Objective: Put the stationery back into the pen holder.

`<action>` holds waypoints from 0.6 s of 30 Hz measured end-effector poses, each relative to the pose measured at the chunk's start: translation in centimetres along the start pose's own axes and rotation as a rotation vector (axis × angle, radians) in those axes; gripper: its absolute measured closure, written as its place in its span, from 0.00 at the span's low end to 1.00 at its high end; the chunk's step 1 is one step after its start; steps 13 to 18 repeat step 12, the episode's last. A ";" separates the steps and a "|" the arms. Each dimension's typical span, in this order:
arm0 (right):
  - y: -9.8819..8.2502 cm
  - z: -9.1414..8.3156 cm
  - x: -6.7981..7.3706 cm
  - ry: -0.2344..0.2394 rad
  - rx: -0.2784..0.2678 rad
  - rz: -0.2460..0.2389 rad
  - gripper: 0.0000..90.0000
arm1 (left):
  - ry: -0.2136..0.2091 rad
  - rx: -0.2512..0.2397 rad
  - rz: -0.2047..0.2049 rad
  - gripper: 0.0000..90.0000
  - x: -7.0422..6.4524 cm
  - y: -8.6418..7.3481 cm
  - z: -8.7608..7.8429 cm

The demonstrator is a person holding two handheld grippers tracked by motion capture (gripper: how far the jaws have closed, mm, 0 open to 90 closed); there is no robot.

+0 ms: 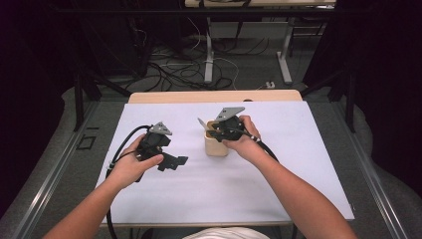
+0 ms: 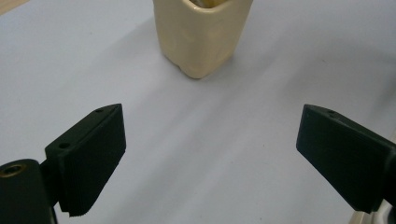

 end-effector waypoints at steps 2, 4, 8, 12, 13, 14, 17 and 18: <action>0.2 -0.4 -0.1 -0.008 -0.016 0.011 0.62 | -0.009 0.008 0.000 0.09 0.0 -0.1 -0.2; 0.3 -0.9 -0.2 -0.010 -0.029 0.025 0.51 | -0.001 -0.003 -0.005 0.09 0.1 0.0 -0.1; 0.5 -2.1 -0.5 -0.044 -0.059 0.033 0.35 | 0.004 -0.021 -0.007 0.09 0.3 0.1 -0.4; 0.3 -3.9 -0.5 -0.069 -0.072 0.041 0.27 | 0.005 -0.031 -0.016 0.09 0.5 0.0 -0.5; 0.3 -3.9 -0.5 -0.069 -0.072 0.041 0.27 | 0.005 -0.031 -0.016 0.09 0.5 0.0 -0.5; 0.3 -3.9 -0.5 -0.069 -0.072 0.041 0.27 | 0.005 -0.031 -0.016 0.09 0.5 0.0 -0.5; 0.3 -3.9 -0.5 -0.069 -0.072 0.041 0.27 | 0.005 -0.031 -0.016 0.09 0.5 0.0 -0.5; 0.3 -3.9 -0.5 -0.069 -0.072 0.041 0.27 | 0.005 -0.031 -0.016 0.09 0.5 0.0 -0.5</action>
Point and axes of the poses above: each handheld gripper's, and its own axes: z roughly forward along the jaws, y roughly out of its top, x roughly to its left, the point moved 10 cm from there along z, roughly forward along the jaws, and after that the axes turned 2 degrees about -x, right-handed, at the moved point
